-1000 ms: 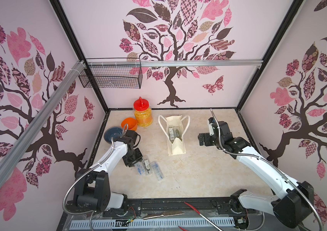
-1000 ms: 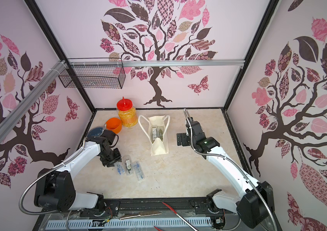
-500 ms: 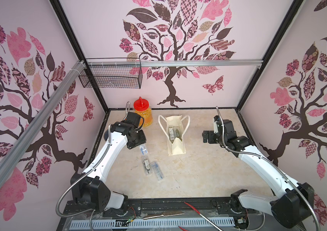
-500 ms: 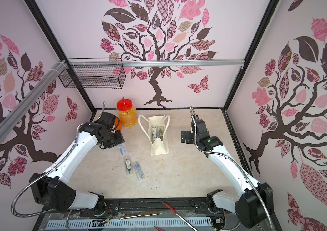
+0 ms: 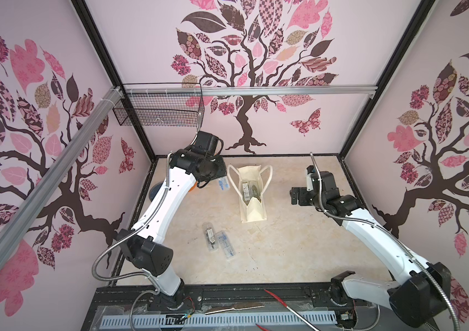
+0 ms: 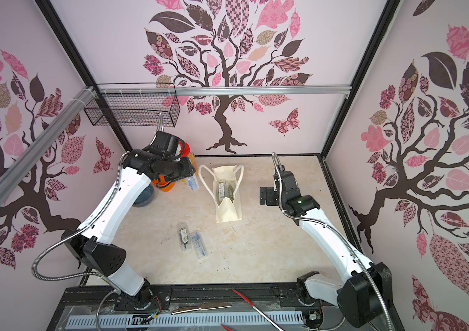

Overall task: Put the compass set into the canvas bag
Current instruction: Place the compass set in the canvas bag.

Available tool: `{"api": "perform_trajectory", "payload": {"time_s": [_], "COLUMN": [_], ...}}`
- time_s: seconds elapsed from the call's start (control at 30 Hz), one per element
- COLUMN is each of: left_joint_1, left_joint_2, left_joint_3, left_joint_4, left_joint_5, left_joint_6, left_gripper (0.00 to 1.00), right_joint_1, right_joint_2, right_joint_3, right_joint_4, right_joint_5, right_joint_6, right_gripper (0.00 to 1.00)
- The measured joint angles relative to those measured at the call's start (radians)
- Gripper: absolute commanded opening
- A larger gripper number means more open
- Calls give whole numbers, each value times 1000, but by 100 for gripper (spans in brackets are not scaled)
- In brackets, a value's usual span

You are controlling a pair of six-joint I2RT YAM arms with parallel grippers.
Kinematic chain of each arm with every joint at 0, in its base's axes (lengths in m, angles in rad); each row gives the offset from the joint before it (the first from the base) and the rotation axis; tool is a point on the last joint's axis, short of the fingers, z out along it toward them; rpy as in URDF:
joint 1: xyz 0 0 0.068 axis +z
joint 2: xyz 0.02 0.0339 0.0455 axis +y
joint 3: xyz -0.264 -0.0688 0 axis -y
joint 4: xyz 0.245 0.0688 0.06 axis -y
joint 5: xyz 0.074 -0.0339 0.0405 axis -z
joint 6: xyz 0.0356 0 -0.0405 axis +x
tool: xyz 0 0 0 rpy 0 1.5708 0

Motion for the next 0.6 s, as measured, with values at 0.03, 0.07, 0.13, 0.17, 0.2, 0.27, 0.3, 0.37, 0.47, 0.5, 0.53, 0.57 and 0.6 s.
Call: {"api": "perform_trajectory", "payload": {"time_s": [0.03, 0.07, 0.13, 0.17, 0.2, 0.27, 0.3, 0.37, 0.47, 0.5, 0.53, 0.57, 0.6], "left_joint_1": [-13, -34, -78, -99, -117, -138, -143, -145, -146, -149, -153, -159, -167], "left_joint_2": [12, 29, 68, 87, 104, 138, 156, 193, 253, 273, 290, 306, 321], "left_joint_3": [30, 69, 143, 173, 192, 214, 218, 219, 219, 219, 219, 219, 219], "left_joint_4": [-2, -5, -7, -4, 0, 2, 6, 9, 11, 12, 14, 17, 19], "left_joint_5": [-2, -7, -15, -15, -14, -12, -13, -15, -32, -40, -48, -60, -72], "left_joint_6": [3, 6, 12, 14, 18, 26, 29, 35, 48, 54, 61, 69, 78], "left_gripper": [44, 44, 44, 44, 44, 44, 44, 44, 44, 45, 45, 44, 44], "right_joint_1": [0, 0, 0, 0, 0, 0, 0, 0, 0, 0, 0, 0, 0], "right_joint_2": [0, 0, 0, 0, 0, 0, -1, -3, -13, -17, -20, -23, -25], "right_joint_3": [0, 0, 0, 0, 0, 0, 0, 0, 0, 0, 0, -1, -1], "right_joint_4": [0, 0, -1, -1, -1, -1, -2, -4, -10, -10, -10, -10, -10], "right_joint_5": [0, 0, 0, 0, 0, 0, 0, 0, 0, 0, 0, -1, -2], "right_joint_6": [0, 0, 0, 0, 0, 0, 0, 0, 0, 1, 1, 1, 2], "right_gripper": [100, 100, 100, 100, 100, 100, 100, 100, 100, 100, 100, 100, 100]}}
